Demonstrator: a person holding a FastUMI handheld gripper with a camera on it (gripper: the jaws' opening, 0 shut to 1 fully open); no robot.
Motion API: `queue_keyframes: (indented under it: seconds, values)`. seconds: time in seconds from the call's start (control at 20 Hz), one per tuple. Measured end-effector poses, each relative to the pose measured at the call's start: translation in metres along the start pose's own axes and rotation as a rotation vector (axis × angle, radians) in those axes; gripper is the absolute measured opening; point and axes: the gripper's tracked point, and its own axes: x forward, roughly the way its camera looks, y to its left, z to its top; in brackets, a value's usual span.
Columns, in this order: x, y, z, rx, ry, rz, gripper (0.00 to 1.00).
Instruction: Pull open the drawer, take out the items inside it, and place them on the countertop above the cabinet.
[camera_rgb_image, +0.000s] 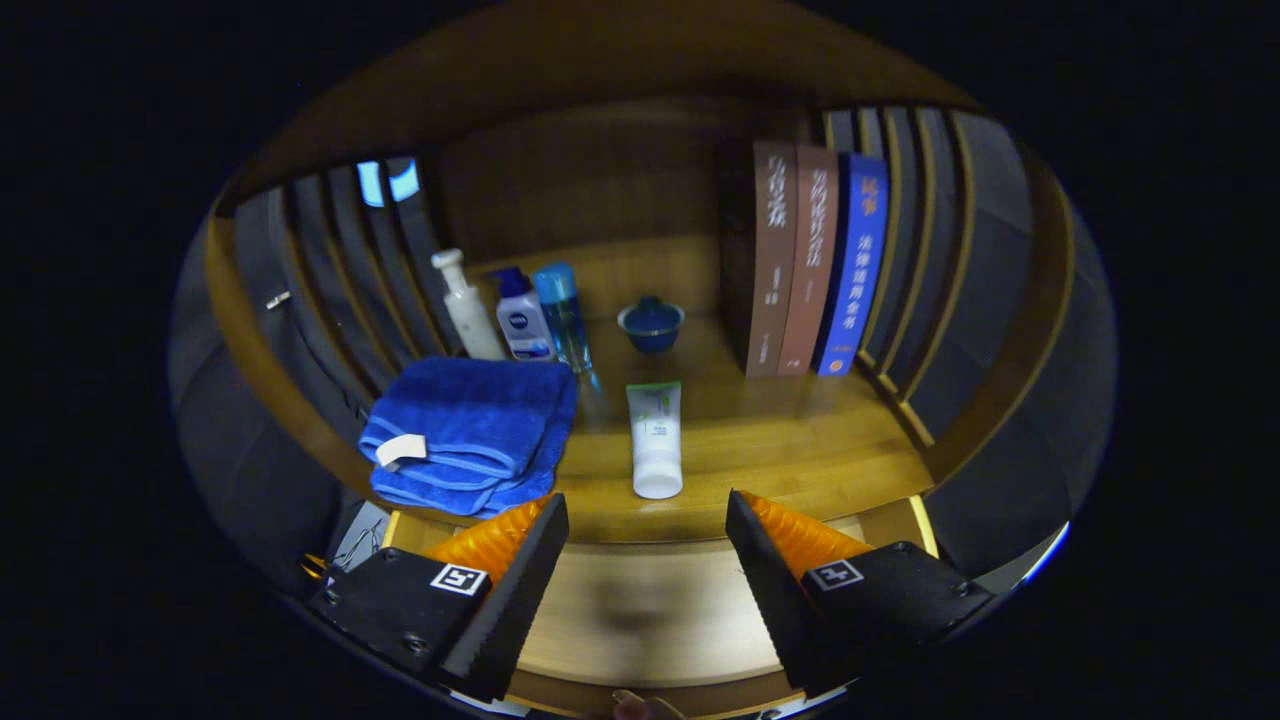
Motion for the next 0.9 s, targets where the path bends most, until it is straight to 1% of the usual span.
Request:
queue_keyframes:
  seconds: [0.15, 0.35, 0.45, 0.7, 0.9]
  values:
    - [-0.047, 0.010, -0.009, -0.027, -0.088, 0.042, 1.00]
    - [-0.094, 0.015, -0.047, -0.006, -0.159, 0.063, 1.00]
    - [-0.109, 0.013, -0.075, 0.011, -0.167, 0.059, 1.00]
    - [-0.128, 0.022, -0.149, 0.003, -0.179, 0.082, 1.00]
    - [-0.121, 0.017, -0.195, -0.041, -0.204, 0.030, 1.00]
